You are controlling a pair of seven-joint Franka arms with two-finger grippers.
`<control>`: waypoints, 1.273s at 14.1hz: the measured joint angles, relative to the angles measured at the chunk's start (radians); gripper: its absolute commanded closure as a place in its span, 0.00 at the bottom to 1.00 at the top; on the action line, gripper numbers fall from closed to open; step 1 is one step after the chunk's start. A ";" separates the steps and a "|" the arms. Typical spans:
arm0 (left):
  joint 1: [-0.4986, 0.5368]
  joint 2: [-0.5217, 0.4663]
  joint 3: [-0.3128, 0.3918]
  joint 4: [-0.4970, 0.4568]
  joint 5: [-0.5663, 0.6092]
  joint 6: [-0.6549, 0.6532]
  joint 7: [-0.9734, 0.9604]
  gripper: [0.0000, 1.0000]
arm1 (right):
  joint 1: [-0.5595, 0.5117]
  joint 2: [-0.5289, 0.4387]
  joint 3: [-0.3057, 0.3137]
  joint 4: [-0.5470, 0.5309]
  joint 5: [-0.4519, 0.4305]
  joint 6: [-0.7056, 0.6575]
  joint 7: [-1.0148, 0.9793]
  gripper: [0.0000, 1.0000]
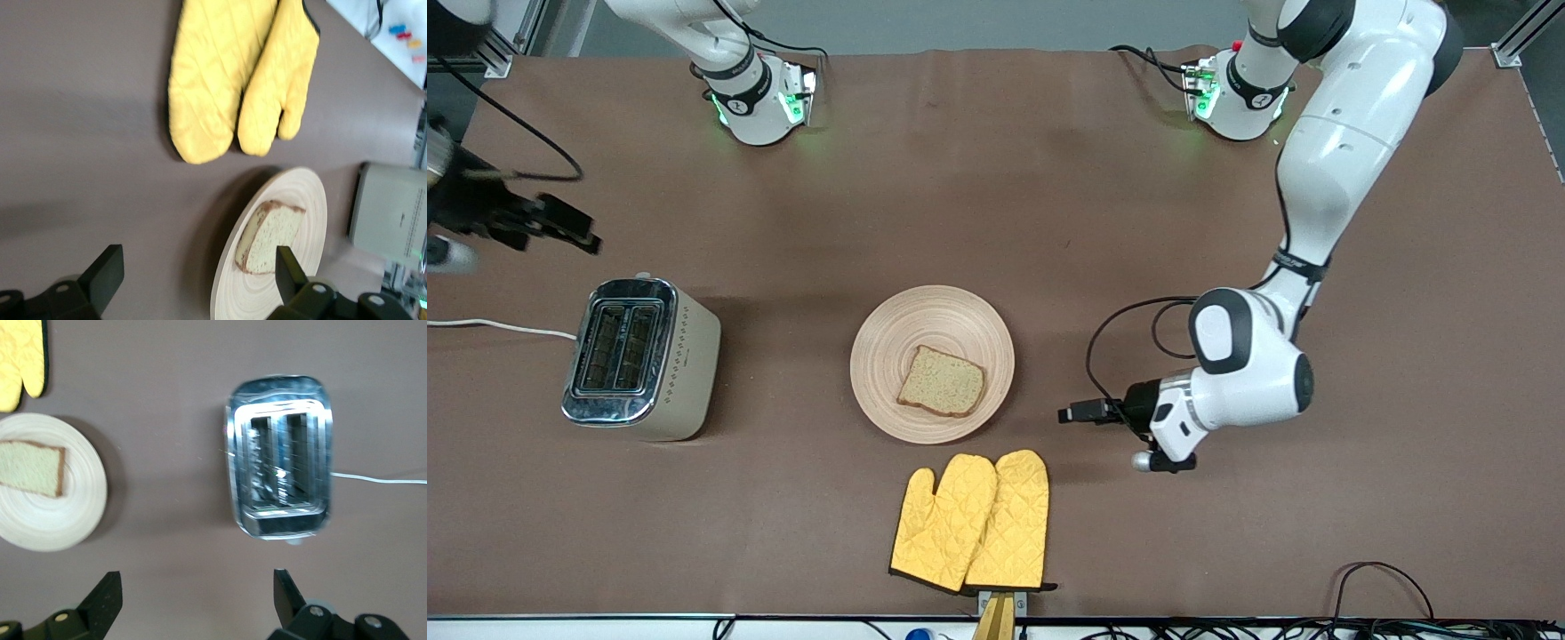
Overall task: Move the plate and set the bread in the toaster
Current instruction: 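Release the plate with the left gripper while the right gripper reaches the bread, then grasp the bread slice with the right gripper while the left gripper withdraws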
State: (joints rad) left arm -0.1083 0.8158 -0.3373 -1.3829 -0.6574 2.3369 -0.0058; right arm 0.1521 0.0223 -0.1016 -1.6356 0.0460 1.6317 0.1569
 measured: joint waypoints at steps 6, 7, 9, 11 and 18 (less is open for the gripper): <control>0.010 -0.108 -0.001 -0.003 0.387 -0.034 -0.378 0.00 | 0.249 0.247 0.008 -0.010 0.005 0.338 0.354 0.00; 0.010 -0.126 -0.001 -0.003 0.456 -0.046 -0.411 0.00 | 0.279 0.298 0.008 -0.010 0.005 0.396 0.395 0.00; 0.011 -0.167 0.003 -0.003 0.543 -0.077 -0.436 0.00 | 0.332 0.408 0.008 -0.010 0.005 0.517 0.472 0.00; 0.024 -0.222 0.023 -0.001 0.644 -0.153 -0.440 0.00 | 0.367 0.499 0.008 -0.009 0.005 0.618 0.529 0.02; 0.118 -0.488 0.030 0.003 0.884 -0.532 -0.424 0.00 | 0.388 0.641 0.008 0.003 0.043 0.764 0.602 0.36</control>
State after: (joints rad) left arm 0.0101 0.3281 -0.3075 -1.3799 0.2268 1.8052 -0.4302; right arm 0.5396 0.6632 -0.0939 -1.6328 0.0889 2.3954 0.7589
